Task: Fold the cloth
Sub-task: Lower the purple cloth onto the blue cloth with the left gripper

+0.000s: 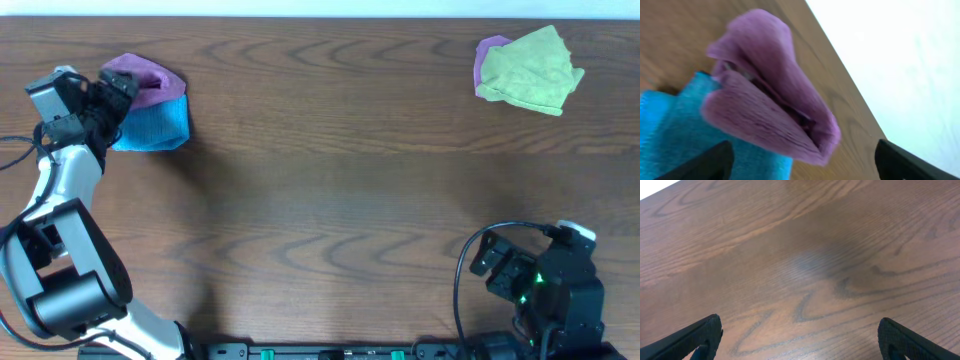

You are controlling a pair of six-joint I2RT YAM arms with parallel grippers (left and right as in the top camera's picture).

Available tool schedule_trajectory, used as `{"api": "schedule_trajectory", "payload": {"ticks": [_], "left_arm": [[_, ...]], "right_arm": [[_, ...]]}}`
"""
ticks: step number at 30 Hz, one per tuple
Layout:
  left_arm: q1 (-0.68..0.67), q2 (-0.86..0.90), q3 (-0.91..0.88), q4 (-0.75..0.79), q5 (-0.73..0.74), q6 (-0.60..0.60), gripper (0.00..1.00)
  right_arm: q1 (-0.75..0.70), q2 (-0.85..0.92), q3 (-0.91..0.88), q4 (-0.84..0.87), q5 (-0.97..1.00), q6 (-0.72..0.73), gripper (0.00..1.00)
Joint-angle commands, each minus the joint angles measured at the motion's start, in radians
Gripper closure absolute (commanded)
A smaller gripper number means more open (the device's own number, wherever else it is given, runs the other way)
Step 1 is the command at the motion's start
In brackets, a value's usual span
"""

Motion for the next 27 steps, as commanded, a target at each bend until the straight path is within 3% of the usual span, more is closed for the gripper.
{"api": "schedule_trajectory", "payload": {"ticks": [1,15,27], "left_arm": [[0.001,-0.063,0.021,-0.003,0.139,0.030,0.04],[0.000,-0.544,0.021,-0.298,0.303,0.245,0.05],[0.000,-0.868,0.021,-0.615,0.312,0.241,0.05]], "right_arm": [[-0.008,-0.003,-0.003,0.002,0.014,0.015,0.01],[-0.008,-0.003,-0.003,0.002,0.013,0.015,0.01],[-0.008,-0.003,-0.003,0.002,0.013,0.015,0.01]]}}
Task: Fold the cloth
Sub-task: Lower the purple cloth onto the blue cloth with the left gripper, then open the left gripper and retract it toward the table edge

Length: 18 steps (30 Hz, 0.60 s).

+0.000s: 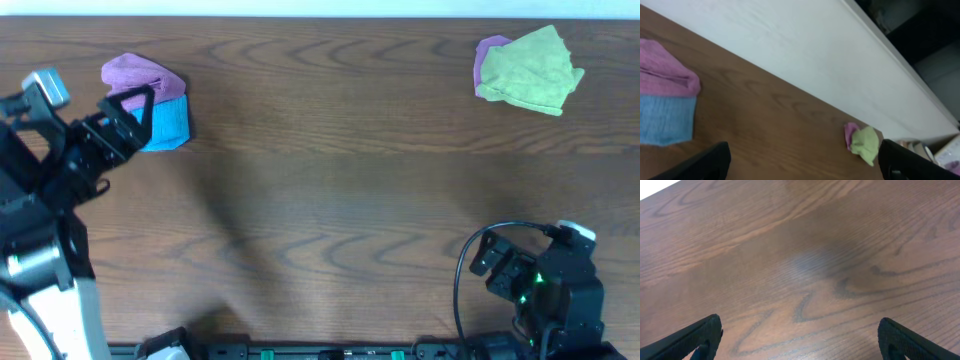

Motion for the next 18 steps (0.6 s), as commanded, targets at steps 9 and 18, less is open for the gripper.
{"api": "schedule_trajectory", "payload": {"ticks": [9,18], "left_arm": [[0.002,-0.245,0.017,-0.346,-0.032,0.139,0.05],[0.001,-0.422,-0.013,-0.498,-0.139,0.333,0.05]], "right_arm": [[-0.008,-0.003,-0.003,0.002,0.013,0.015,0.01],[-0.008,-0.003,-0.003,0.002,0.013,0.015,0.01]]}}
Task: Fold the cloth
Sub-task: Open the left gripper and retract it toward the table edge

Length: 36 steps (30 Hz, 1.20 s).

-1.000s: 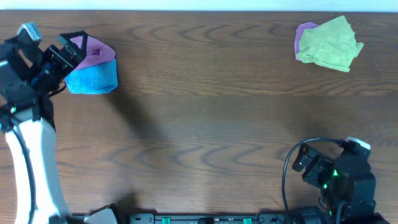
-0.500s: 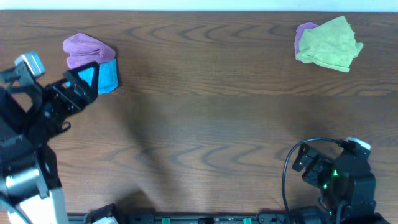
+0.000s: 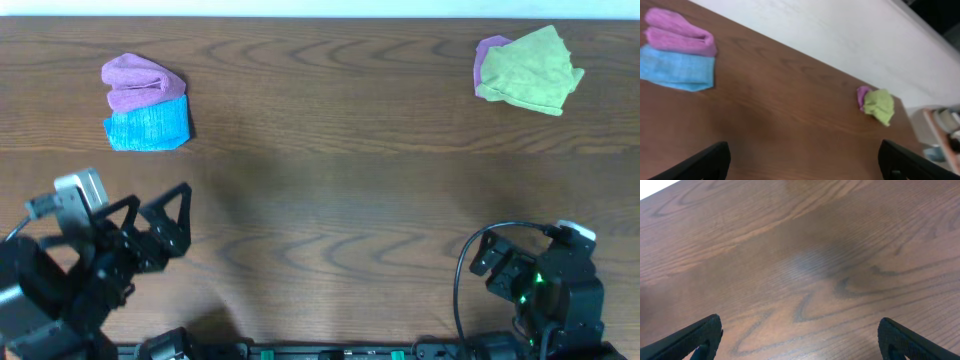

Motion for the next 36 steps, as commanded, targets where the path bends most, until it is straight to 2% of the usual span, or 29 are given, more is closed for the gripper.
{"api": "schedule_trajectory", "payload": {"ticks": [1,7,14,18,24,36], "left_arm": [[0.001,-0.064,-0.031,-0.002,-0.071,0.105,0.05],[-0.035,-0.259,-0.200,0.043,-0.126,0.215,0.05],[-0.161,-0.517,-0.487,0.191,-0.261,0.229,0.05],[-0.219,-0.611,-0.634,0.204,-0.333,0.251,0.04],[-0.290,-0.621,-0.831,0.212,-0.460,0.270,0.05],[-0.322,-0.621,-0.968,0.211,-0.549,0.284,0.05]], "right_arm": [[-0.008,-0.002,-0.003,0.002,0.013,0.015,0.01],[-0.008,-0.002,-0.003,0.002,0.013,0.015,0.01],[-0.008,-0.002,-0.003,0.002,0.013,0.015,0.01],[-0.008,-0.002,-0.003,0.002,0.013,0.015,0.01],[-0.008,-0.002,-0.003,0.002,0.013,0.015,0.01],[-0.008,-0.002,-0.003,0.002,0.013,0.015,0.01]]}}
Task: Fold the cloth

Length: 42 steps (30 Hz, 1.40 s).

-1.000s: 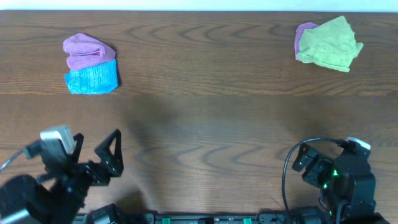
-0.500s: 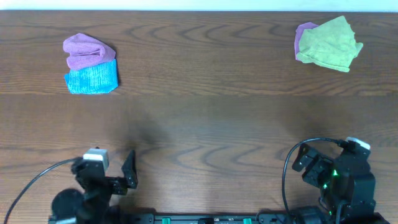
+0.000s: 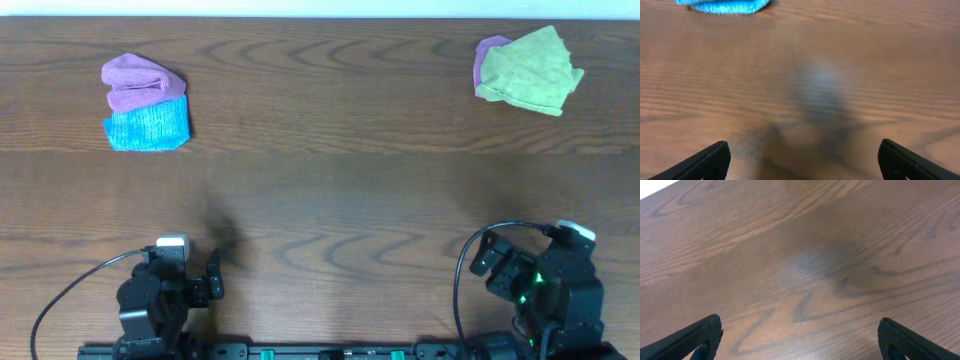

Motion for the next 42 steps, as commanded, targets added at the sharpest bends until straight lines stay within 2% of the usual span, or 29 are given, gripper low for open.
{"api": "schedule_trajectory", "payload": {"ticks": [1,8,40,42], "left_arm": [[-0.006,-0.008,-0.032,0.003,-0.035,0.022,0.05],[-0.006,-0.008,-0.053,0.003,-0.094,0.021,0.05],[-0.006,-0.008,-0.053,0.003,-0.093,0.021,0.05],[-0.006,-0.008,-0.053,0.003,-0.093,0.021,0.04]], "right_arm": [[-0.008,-0.002,-0.002,0.002,0.013,0.015,0.01],[-0.008,-0.002,-0.002,0.002,0.013,0.015,0.01],[-0.025,-0.016,-0.017,0.007,0.039,0.022,0.01],[-0.031,-0.043,-0.056,0.026,0.043,-0.027,0.01]]}}
